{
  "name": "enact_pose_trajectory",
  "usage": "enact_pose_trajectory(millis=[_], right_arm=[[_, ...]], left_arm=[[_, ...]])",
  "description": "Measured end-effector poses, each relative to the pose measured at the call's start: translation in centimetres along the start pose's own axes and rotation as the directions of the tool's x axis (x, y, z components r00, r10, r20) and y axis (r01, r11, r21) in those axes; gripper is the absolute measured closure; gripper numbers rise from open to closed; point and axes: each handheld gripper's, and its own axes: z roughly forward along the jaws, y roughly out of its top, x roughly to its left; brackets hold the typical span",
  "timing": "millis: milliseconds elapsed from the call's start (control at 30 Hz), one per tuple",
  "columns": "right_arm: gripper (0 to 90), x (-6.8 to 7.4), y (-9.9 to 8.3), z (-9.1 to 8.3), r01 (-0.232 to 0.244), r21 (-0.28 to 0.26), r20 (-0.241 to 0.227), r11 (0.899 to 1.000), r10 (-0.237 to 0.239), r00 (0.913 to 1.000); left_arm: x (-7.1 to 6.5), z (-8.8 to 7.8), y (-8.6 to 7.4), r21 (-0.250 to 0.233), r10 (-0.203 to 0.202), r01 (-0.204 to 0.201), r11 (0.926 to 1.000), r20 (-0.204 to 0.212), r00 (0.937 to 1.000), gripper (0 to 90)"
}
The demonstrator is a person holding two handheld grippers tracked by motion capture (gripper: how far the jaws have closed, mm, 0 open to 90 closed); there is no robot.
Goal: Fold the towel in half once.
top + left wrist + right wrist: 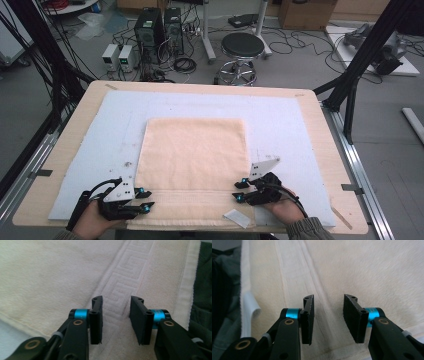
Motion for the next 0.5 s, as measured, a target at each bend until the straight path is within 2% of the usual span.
enact_pose_trajectory(millis=[33,67,133,200,267,300,333,500], right_arm=[[63.6,0.07,-0.05,0.00,-0.001,-0.005,0.001,1.000,0.001,1.0000],[66.3,-0.02,-0.07,-0.03,0.000,-0.009,0.001,1.000,0.000,1.0000],[74.9,0.01,-0.08,-0.15,-0.005,-0.003,0.007,1.000,0.005,1.0000],[77.1,0.00,-0.07,-0.16,-0.002,-0.001,0.009,1.000,0.002,1.0000],[79.2,0.08,-0.06,-0.18,0.003,-0.001,0.011,1.000,-0.003,0.9999],[79.3,0.13,-0.06,-0.20,0.004,0.002,0.016,1.000,-0.004,0.9999],[79.3,0.12,-0.05,-0.18,0.008,0.000,0.016,1.000,-0.008,0.9998],[79.2,0.26,-0.08,-0.29,0.004,0.003,0.019,1.000,-0.005,0.9998]], left_arm=[[-0.13,0.07,0.01,-0.007,-0.011,0.011,0.9999,0.001,0.9999,71.8],[-0.13,0.01,0.03,0.002,-0.004,0.004,1.0000,0.000,1.0000,74.2],[-0.24,-0.01,0.11,-0.001,-0.005,0.005,1.0000,0.002,1.0000,80.6],[-0.26,-0.20,0.23,0.017,0.015,-0.015,0.9998,-0.003,0.9999,83.5],[-0.37,-0.27,0.17,0.009,0.008,-0.008,0.9999,-0.006,1.0000,88.8],[-0.30,-0.41,0.13,0.019,0.016,-0.016,0.9997,-0.001,0.9999,89.2],[-0.38,-0.42,0.08,0.008,0.001,-0.002,1.0000,0.002,1.0000,89.4],[-0.86,-0.90,-0.27,0.011,0.002,-0.002,0.9999,0.020,0.9998,89.6]])
